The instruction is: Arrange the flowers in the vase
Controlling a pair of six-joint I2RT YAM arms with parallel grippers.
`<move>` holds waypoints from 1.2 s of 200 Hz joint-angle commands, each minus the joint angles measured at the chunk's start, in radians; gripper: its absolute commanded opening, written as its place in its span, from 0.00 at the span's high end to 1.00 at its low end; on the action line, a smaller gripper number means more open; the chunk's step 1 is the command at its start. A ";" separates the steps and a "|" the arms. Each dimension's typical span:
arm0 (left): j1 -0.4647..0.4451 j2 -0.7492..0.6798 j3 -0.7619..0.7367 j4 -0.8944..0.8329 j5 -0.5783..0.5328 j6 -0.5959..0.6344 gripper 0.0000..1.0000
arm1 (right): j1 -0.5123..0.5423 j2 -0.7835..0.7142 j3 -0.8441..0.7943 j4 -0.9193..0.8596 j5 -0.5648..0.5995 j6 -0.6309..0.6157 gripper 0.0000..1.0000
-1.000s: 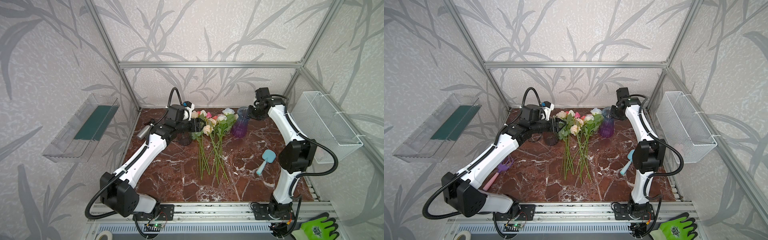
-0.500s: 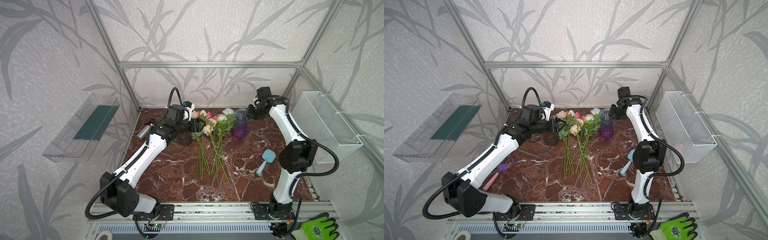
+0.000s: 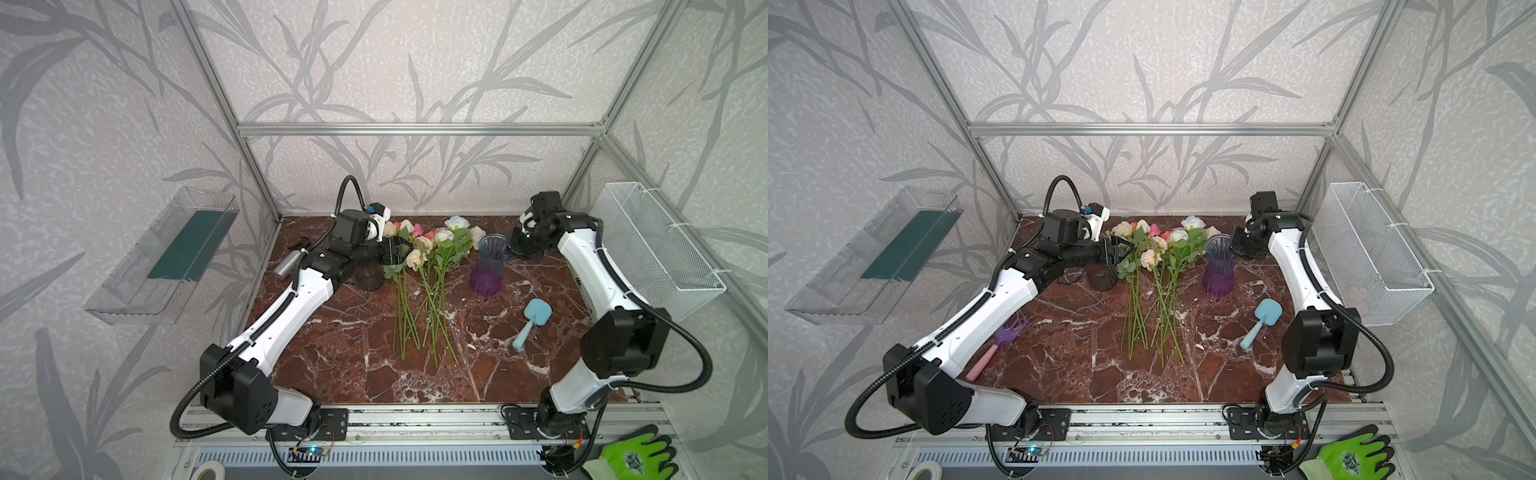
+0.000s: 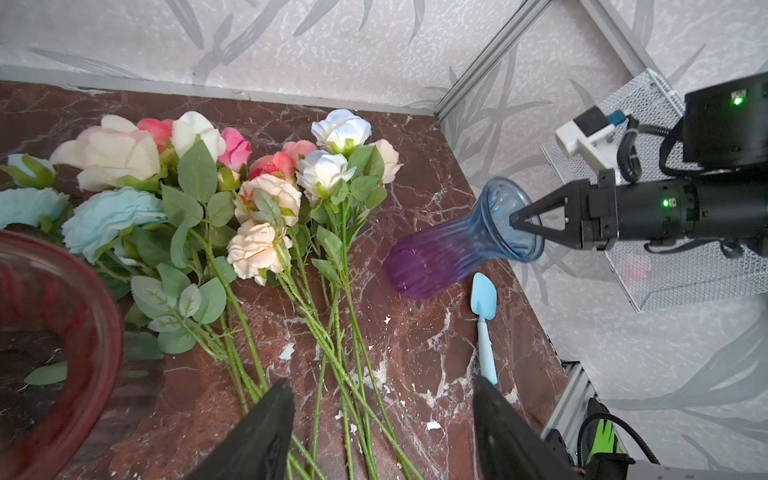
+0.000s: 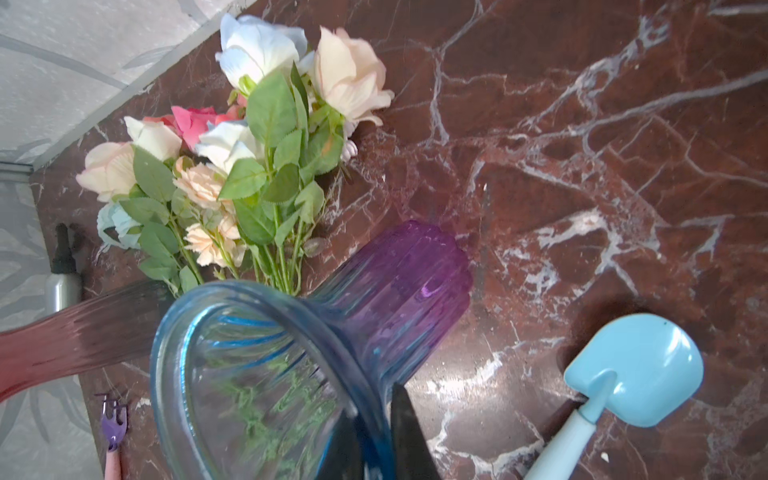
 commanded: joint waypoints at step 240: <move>0.021 -0.211 -0.197 0.245 -0.243 -0.072 0.27 | 0.775 -0.311 0.013 -0.090 0.743 0.003 0.64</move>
